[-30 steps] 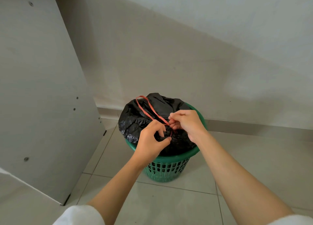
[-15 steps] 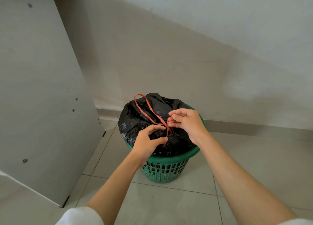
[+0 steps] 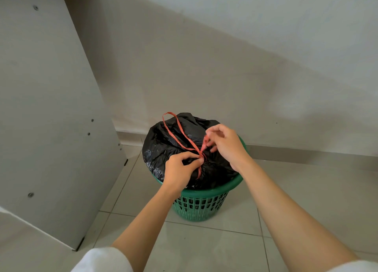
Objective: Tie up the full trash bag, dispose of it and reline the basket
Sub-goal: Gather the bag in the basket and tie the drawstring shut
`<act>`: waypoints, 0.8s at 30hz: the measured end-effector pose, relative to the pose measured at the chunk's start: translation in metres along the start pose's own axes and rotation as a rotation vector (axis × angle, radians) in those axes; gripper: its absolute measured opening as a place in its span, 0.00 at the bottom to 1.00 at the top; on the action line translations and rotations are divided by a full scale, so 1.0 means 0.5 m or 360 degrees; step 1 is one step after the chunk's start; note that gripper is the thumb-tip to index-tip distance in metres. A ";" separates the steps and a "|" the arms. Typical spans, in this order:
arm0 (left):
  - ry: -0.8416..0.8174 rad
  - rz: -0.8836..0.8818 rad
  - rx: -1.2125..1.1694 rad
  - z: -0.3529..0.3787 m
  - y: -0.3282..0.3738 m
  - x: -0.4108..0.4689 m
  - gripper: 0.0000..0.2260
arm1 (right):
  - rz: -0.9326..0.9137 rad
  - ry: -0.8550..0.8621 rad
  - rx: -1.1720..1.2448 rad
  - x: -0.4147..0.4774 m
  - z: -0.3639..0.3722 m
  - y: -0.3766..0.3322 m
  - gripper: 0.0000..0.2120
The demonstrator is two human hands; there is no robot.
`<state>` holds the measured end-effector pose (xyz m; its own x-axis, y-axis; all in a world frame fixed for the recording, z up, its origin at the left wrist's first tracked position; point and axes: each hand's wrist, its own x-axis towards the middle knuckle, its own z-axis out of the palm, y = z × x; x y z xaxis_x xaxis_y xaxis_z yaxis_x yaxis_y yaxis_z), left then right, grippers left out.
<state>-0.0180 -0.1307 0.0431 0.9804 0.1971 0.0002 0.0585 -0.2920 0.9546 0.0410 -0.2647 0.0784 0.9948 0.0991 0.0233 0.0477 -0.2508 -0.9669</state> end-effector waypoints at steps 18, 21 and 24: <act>0.0030 0.0148 0.0586 -0.043 0.028 0.024 0.05 | 0.0474 -0.0278 0.0371 -0.019 0.015 0.021 0.11; -0.0139 0.0072 0.0679 -0.053 0.040 0.041 0.06 | 0.0396 -0.0237 0.0663 -0.029 0.010 0.014 0.11; -0.0224 -0.0218 0.0240 -0.059 0.042 0.049 0.07 | 0.0196 -0.0268 0.0633 -0.043 0.004 0.032 0.11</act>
<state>0.0019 -0.1043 0.0722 0.9772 0.1155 -0.1779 0.2100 -0.4102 0.8875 0.0203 -0.2688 0.0618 0.9609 0.2551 -0.1080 -0.1414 0.1160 -0.9831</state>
